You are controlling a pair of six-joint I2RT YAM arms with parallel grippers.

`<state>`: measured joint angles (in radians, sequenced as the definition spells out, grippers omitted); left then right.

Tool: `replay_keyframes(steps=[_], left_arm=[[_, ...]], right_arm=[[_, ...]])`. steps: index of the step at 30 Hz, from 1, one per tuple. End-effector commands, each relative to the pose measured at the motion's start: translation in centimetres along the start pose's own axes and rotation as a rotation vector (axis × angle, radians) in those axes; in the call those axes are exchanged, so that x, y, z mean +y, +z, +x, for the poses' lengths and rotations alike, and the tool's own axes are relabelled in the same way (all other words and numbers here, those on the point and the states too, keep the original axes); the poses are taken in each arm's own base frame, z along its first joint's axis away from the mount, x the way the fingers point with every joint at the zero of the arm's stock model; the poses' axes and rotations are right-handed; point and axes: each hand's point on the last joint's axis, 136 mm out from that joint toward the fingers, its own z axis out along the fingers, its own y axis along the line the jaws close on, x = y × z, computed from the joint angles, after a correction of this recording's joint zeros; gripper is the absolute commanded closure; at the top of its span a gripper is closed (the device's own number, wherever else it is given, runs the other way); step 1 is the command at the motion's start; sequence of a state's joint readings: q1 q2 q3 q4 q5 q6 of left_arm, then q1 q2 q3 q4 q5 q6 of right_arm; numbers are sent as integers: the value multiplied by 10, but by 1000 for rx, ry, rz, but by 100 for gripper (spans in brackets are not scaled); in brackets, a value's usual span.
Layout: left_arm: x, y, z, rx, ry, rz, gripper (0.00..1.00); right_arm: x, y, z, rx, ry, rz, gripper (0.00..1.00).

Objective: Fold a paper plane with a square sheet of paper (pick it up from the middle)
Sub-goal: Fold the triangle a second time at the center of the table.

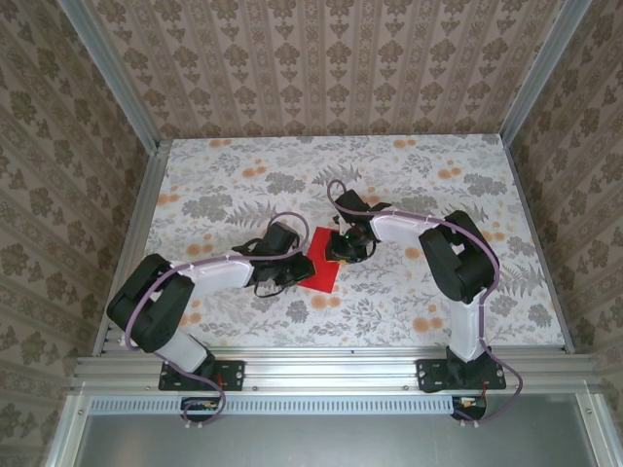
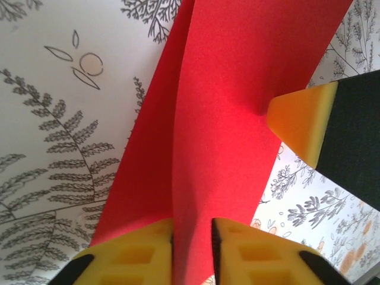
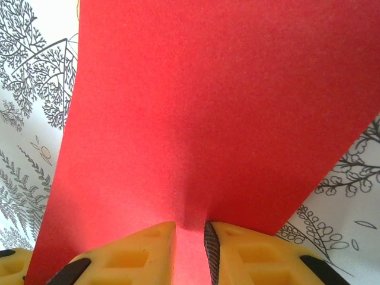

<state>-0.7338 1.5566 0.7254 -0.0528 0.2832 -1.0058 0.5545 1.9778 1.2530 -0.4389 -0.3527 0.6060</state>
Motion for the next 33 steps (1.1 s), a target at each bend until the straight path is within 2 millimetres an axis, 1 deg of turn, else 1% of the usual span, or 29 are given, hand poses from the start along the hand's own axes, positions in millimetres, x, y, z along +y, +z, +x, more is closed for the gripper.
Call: replay_keyframes(steps=[1, 3, 6, 10, 15, 20, 22, 24, 28, 33], left_arm=[[-16, 2, -2, -7, 7, 59, 66], [-22, 2, -2, -9, 5, 90, 62], [-31, -2, -1, -19, 28, 117, 57], [-40, -8, -2, -32, 43, 154, 55], [-45, -12, -5, -42, 49, 159, 58], [-30, -11, -6, -50, 51, 51, 64], [-27, -9, -4, -46, 63, 23, 64], [-31, -7, -2, -38, 64, 40, 64], [-50, -5, -2, -29, 35, 171, 63], [-59, -2, -4, -19, 2, 234, 62]], right_arm=[[-24, 20, 10, 42, 21, 73, 76], [-26, 21, 11, 42, 27, 78, 76], [-28, 22, 12, 42, 40, 77, 76], [-31, 24, 14, 47, 57, 76, 76], [-35, 26, 14, 49, 76, 75, 79], [-35, 26, 14, 52, 88, 63, 80], [-36, 26, 15, 52, 94, 60, 80], [-37, 26, 15, 53, 105, 55, 80], [-38, 28, 18, 59, 114, 51, 80], [-38, 30, 19, 66, 128, 35, 80]])
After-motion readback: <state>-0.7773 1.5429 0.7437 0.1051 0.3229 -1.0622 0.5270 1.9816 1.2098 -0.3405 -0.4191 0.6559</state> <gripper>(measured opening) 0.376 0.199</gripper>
